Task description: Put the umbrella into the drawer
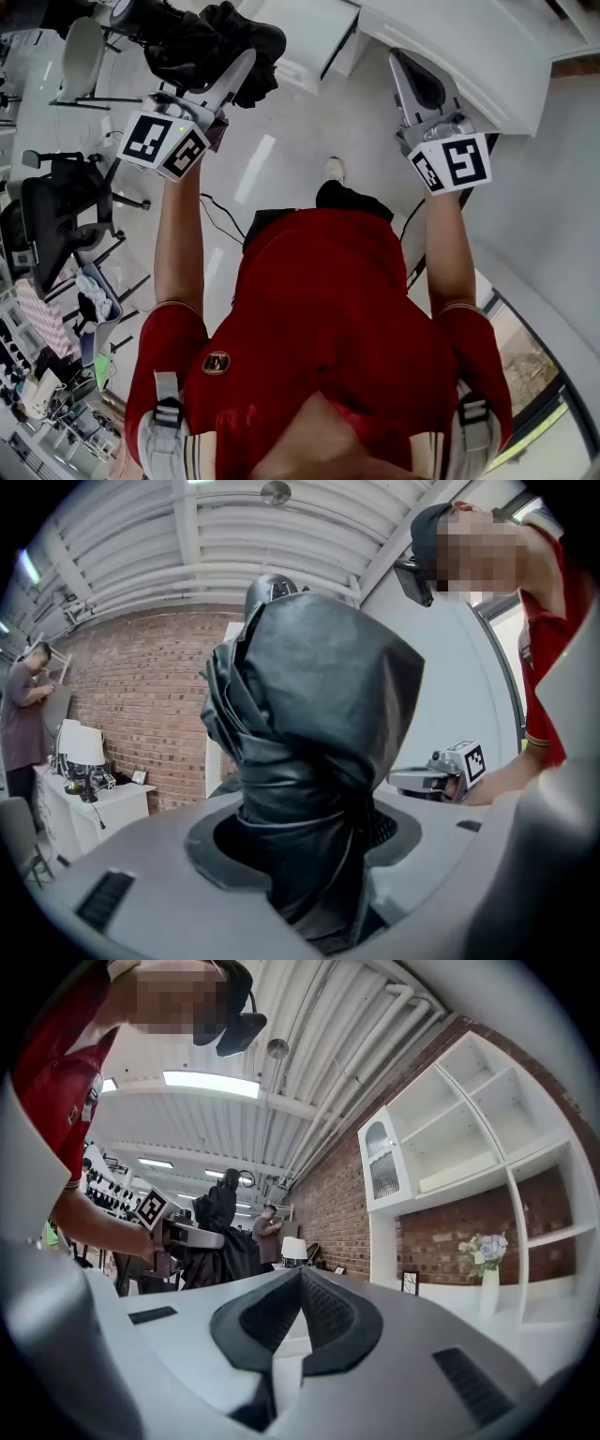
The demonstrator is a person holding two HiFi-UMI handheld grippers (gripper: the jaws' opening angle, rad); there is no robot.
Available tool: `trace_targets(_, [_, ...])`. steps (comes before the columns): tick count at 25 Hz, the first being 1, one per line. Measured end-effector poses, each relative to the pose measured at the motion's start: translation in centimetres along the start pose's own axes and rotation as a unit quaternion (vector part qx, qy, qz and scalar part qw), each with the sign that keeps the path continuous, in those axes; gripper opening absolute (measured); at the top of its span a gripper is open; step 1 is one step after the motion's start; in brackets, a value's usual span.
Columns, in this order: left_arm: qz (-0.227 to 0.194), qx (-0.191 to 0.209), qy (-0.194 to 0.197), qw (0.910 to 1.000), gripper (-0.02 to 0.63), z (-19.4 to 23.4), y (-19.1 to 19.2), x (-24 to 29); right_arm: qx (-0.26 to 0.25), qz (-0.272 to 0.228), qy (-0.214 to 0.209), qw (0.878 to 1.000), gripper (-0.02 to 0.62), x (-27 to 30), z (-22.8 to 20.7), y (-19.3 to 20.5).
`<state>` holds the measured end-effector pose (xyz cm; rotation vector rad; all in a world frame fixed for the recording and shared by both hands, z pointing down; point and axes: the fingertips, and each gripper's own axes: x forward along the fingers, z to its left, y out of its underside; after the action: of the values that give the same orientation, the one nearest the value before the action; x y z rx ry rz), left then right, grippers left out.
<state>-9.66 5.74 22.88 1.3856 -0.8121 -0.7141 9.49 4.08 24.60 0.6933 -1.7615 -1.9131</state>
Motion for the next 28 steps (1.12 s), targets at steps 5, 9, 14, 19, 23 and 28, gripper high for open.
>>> trace_targets(5, [0.038,0.024,0.020,0.9988,0.249,1.9,1.4,5.5,0.004,0.015,0.005,1.000,-0.002,1.5,-3.8,1.4])
trace_targets(9, [0.089,0.048,0.044,0.9939,0.249,3.8,3.6,9.0,0.011,0.023,0.016,1.000,-0.002,2.8,-5.3,2.0])
trace_targets(14, [0.138,0.060,0.094,0.9841,0.248,6.7,6.4,12.9,0.015,0.040,0.041,0.998,-0.002,5.2,-6.3,3.2])
trace_targets(19, [0.182,0.087,0.159,0.9665,0.247,9.6,9.4,16.2,0.012,0.056,0.082,0.995,-0.002,8.2,-7.6,4.1])
trace_targets(23, [0.220,0.125,0.212,0.9438,0.249,11.3,12.6,18.4,0.008,0.070,0.117,0.991,-0.002,10.3,-8.9,4.7])
trace_targets(28, [0.268,0.175,0.283,0.9040,0.247,13.1,16.7,19.5,0.004,0.081,0.163,0.983,-0.002,12.6,-10.0,5.0])
